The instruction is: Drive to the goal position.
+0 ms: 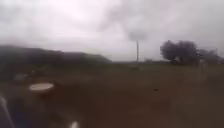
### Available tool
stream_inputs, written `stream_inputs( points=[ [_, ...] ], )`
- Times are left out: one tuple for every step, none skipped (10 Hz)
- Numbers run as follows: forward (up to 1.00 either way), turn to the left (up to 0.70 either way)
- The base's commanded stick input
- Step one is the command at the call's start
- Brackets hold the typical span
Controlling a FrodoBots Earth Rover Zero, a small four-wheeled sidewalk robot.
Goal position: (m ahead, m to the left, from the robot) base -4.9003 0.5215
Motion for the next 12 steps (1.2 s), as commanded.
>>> stream_inputs(
  points=[
    [0.00, 0.70],
    [0.00, 0.70],
    [0.00, 0.70],
    [0.00, 0.70],
    [0.00, 0.70],
    [0.00, 0.70],
    [0.00, 0.70],
    [0.00, 0.70],
    [0.00, 0.70],
    [0.00, 0.70],
    [0.00, 0.70],
    [0.00, 0.70]
  ],
)
